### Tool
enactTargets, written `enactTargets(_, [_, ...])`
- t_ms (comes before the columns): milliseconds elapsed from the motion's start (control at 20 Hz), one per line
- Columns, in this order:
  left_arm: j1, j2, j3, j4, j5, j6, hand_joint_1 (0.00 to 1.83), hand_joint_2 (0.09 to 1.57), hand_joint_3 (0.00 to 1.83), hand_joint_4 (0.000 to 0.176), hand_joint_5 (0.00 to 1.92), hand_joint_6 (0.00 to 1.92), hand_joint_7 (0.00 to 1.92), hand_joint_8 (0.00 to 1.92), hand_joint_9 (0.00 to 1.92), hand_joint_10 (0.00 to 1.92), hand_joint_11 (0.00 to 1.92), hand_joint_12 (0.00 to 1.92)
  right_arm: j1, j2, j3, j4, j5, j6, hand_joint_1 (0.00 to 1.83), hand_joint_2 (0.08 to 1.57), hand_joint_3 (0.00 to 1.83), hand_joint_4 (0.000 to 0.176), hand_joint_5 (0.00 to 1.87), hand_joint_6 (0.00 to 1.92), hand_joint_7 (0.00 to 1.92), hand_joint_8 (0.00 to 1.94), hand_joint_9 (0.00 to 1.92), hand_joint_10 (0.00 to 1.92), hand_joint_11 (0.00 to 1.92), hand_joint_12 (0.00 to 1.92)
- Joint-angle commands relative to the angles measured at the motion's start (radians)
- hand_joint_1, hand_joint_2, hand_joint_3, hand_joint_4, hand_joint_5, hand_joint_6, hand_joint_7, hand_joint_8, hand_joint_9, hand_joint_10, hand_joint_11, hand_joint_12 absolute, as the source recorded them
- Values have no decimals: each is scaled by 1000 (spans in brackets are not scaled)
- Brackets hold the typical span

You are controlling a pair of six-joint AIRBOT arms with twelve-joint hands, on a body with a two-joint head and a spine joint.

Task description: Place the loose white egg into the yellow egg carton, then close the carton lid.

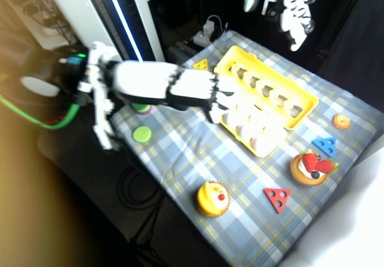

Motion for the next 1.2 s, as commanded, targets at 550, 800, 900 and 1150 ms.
enactTargets(550, [389, -120, 95, -363, -445, -314, 0, 1347, 0, 0, 0, 0, 70, 0, 428, 94, 174, 1375, -127, 96, -84, 37, 329, -4, 435, 1328, 6, 71, 0, 0, 0, 0, 0, 0, 0, 0])
enactTargets(800, [398, -168, 138, -352, -349, -375, 0, 1353, 1, 0, 0, 0, 54, 2, 432, 69, 153, 1342, -139, 92, -84, 39, 371, 5, 506, 1311, 0, 58, 0, 0, 0, 0, 0, 0, 0, 0])
enactTargets(900, [398, -194, 163, -333, -312, -417, 0, 1356, 2, 0, 0, 0, 79, 5, 485, 77, 214, 1293, -142, 95, -85, 39, 378, 8, 508, 1314, 0, 54, 0, 0, 0, 0, 0, 0, 0, 0])
enactTargets(1150, [386, -218, 192, -246, -222, -489, 0, 1353, 0, 0, 0, 0, 2, 0, 439, 45, 162, 1308, -144, 95, -85, 38, 380, 14, 568, 1320, 1, 33, 0, 0, 0, 0, 0, 0, 0, 0])
